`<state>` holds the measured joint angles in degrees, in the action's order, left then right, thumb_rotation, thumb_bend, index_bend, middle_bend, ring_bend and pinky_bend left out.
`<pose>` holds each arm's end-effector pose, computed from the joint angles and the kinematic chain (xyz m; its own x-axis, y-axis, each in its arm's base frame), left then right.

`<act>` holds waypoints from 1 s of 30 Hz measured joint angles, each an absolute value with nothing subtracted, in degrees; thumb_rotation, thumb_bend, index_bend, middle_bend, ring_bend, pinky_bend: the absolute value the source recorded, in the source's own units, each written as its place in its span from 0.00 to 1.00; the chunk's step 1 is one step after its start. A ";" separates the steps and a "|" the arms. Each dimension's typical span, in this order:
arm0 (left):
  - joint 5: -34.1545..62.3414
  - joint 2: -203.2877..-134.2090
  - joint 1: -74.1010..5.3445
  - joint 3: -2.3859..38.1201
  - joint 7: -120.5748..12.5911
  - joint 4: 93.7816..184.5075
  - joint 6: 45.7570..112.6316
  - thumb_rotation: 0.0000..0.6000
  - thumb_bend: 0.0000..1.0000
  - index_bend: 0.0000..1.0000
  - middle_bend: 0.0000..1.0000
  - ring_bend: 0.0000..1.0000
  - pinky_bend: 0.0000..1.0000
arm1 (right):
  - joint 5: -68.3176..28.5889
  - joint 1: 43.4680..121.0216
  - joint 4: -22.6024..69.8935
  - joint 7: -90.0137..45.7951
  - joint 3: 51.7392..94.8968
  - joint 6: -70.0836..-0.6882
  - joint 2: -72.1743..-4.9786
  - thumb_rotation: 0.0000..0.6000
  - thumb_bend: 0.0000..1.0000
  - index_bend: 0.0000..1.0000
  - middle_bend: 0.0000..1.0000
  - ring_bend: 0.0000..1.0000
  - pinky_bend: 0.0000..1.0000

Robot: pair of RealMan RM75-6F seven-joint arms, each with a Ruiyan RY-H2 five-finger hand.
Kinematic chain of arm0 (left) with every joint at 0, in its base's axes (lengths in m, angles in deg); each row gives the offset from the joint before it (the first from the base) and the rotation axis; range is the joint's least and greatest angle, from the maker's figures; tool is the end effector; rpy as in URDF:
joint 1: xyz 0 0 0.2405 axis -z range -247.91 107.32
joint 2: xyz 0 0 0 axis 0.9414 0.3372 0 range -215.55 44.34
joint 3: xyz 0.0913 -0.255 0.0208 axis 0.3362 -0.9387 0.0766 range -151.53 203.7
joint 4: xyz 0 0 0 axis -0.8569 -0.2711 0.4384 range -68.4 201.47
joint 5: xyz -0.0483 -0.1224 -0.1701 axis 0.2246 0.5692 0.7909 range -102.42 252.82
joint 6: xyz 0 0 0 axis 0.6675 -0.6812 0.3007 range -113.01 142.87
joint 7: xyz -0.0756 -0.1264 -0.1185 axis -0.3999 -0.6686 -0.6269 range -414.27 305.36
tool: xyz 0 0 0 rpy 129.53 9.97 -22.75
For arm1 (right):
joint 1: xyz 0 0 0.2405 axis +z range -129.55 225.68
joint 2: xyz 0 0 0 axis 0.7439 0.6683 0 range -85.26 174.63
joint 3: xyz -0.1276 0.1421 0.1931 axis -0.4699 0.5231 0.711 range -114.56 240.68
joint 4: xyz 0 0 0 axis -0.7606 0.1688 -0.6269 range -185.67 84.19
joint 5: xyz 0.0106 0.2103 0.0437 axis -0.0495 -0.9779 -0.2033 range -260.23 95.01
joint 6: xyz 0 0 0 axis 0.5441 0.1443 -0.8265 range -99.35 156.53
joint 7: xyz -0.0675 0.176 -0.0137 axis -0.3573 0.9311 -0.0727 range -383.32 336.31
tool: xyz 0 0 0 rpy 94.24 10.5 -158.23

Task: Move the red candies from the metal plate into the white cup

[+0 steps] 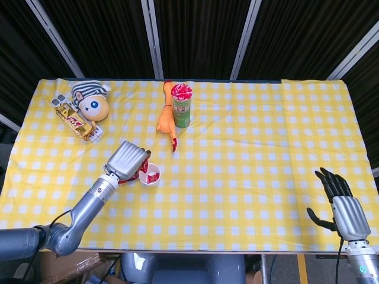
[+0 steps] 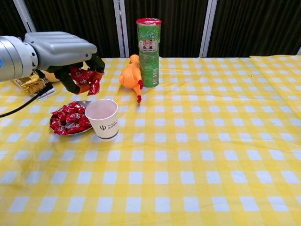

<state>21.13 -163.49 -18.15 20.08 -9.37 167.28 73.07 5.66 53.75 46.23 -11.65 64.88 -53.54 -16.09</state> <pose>-0.0944 0.3878 0.0001 0.7447 0.0926 0.6609 0.6026 -0.5188 -0.6064 -0.3097 -0.2264 0.1575 0.1840 -0.0802 0.9797 -0.9823 -0.0501 0.1804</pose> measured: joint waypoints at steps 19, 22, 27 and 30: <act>25.33 -167.49 -16.17 21.79 -5.93 165.55 72.85 1.00 0.38 0.44 0.49 0.82 0.90 | 6.03 53.78 46.27 -11.25 64.87 -53.71 -15.96 1.00 0.39 0.00 0.00 0.00 0.00; 25.32 -167.54 -16.15 21.76 -6.23 165.56 73.05 1.00 0.38 0.43 0.47 0.82 0.90 | 6.03 53.76 46.31 -11.32 64.87 -53.78 -15.98 1.00 0.39 0.00 0.00 0.00 0.00; 24.79 -167.72 -16.16 21.79 -6.71 165.54 73.56 1.00 0.38 0.40 0.42 0.82 0.90 | 6.01 53.72 46.33 -11.36 64.84 -53.78 -15.97 1.00 0.39 0.00 0.00 0.00 0.00; 24.48 -167.86 -16.19 21.70 -7.06 165.47 73.89 1.00 0.38 0.38 0.39 0.82 0.90 | 6.06 53.73 46.34 -11.38 64.84 -53.81 -15.98 1.00 0.39 0.00 0.00 0.00 0.00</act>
<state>24.48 -167.86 -16.19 21.70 -7.06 165.47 73.89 6.06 53.73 46.34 -11.38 64.84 -53.81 -15.98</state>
